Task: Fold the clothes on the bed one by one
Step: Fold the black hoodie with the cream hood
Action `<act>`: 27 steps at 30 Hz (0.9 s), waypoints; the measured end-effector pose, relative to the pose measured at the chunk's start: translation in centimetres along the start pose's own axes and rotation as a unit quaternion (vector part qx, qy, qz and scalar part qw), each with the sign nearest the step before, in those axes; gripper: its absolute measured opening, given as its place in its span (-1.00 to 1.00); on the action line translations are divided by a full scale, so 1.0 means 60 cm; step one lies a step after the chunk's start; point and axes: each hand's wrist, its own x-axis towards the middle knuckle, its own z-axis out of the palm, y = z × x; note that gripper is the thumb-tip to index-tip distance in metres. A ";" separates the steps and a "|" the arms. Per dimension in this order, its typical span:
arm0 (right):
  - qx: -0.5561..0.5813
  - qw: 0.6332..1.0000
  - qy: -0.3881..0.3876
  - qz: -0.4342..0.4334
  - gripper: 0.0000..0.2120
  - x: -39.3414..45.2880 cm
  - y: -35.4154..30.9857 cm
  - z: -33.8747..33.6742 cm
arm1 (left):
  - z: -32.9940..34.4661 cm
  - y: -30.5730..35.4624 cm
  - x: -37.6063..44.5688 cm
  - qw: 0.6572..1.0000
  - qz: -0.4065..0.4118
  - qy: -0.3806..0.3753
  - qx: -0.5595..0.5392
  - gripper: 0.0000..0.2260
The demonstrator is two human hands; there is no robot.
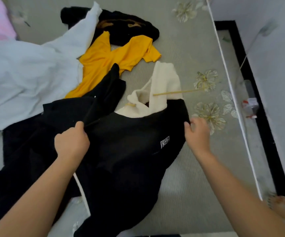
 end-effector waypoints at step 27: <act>-0.309 0.909 -0.164 -0.226 -0.76 0.056 -0.097 0.137 | 0.142 -0.088 -0.057 0.960 -0.142 0.020 -0.242 -0.79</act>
